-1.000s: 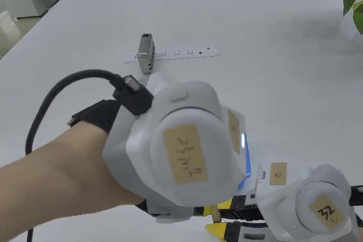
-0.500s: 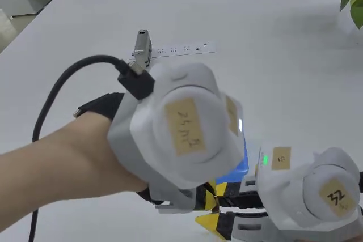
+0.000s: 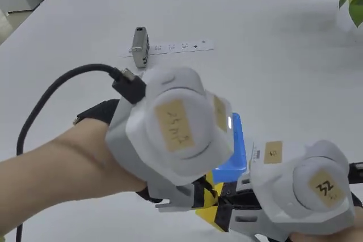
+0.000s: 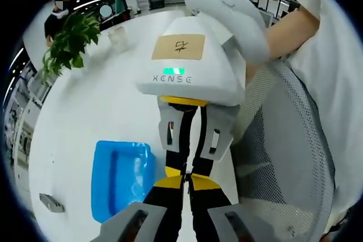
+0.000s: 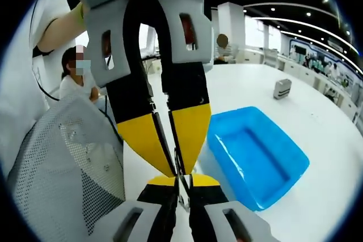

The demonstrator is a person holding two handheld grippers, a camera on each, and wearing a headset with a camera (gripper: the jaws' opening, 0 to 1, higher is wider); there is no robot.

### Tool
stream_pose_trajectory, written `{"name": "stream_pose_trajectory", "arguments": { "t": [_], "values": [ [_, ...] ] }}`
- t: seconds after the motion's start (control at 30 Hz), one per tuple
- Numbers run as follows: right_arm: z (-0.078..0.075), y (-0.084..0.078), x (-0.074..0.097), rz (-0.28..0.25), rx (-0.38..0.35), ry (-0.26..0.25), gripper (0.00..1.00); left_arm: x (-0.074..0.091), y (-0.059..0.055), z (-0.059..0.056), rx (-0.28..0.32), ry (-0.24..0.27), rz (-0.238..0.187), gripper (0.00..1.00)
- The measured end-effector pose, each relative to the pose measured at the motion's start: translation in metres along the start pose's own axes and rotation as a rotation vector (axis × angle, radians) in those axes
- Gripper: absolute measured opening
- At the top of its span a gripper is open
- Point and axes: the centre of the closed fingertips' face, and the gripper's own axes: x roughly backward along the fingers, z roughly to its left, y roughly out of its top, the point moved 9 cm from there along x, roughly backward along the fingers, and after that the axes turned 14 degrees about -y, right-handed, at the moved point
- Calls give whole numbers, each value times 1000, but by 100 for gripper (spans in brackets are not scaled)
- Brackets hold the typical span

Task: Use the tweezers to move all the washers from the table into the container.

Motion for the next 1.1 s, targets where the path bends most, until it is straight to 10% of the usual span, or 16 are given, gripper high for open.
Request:
{"name": "stream_pose_trajectory", "arguments": {
  "t": [0.33, 0.73, 1.1],
  "values": [
    [-6, -6, 3, -41, -94, -22, 2, 9, -21, -17, 133, 217, -238, 25],
    [-10, -12, 10, -72, -286, -19, 1, 14, -66, -63, 469, 435, -628, 44],
    [-24, -2, 24, -124, -429, -31, 1, 28, -92, -83, 498, 677, -739, 50]
  ]
}}
